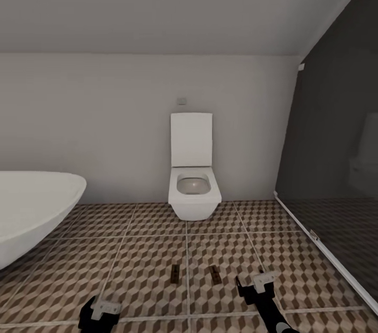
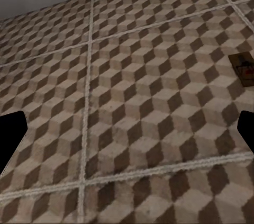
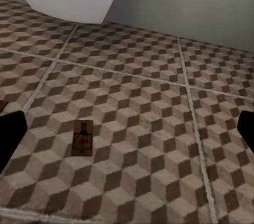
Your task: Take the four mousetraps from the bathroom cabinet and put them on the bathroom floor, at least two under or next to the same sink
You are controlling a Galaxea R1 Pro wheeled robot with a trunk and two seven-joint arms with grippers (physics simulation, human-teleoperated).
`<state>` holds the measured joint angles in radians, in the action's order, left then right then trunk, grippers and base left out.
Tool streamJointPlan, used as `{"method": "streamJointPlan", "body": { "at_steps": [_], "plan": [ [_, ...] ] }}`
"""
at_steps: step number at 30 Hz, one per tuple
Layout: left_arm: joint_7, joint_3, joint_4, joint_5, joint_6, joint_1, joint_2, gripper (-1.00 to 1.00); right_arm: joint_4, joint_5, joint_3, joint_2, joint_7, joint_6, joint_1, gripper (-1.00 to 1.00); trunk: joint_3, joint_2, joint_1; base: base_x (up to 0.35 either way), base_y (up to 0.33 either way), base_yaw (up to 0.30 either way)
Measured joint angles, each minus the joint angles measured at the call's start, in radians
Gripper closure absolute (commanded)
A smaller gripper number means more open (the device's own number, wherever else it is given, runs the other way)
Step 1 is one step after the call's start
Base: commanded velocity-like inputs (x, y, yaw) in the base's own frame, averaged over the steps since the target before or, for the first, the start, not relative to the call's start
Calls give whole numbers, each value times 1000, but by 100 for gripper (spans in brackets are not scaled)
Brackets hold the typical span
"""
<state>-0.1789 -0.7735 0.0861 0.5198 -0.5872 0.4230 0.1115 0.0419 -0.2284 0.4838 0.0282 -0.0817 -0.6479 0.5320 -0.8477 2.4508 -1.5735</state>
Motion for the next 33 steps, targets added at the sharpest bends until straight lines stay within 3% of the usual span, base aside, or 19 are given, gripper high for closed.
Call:
{"method": "streamJointPlan", "body": {
  "at_steps": [11, 33],
  "plan": [
    [26, 1, -108, 2, -53, -2, -34, -100, -19, 0, 0, -15, 1, -14, -22, -100, 52, -77, 42, 0, 0, 0],
    [29, 1, -122, 3, -57, -10, -45, -100, -22, 1, -2, -14, 0, -15, -45, -100, 157, -231, 127, 0, 0, 0]
  ]
}}
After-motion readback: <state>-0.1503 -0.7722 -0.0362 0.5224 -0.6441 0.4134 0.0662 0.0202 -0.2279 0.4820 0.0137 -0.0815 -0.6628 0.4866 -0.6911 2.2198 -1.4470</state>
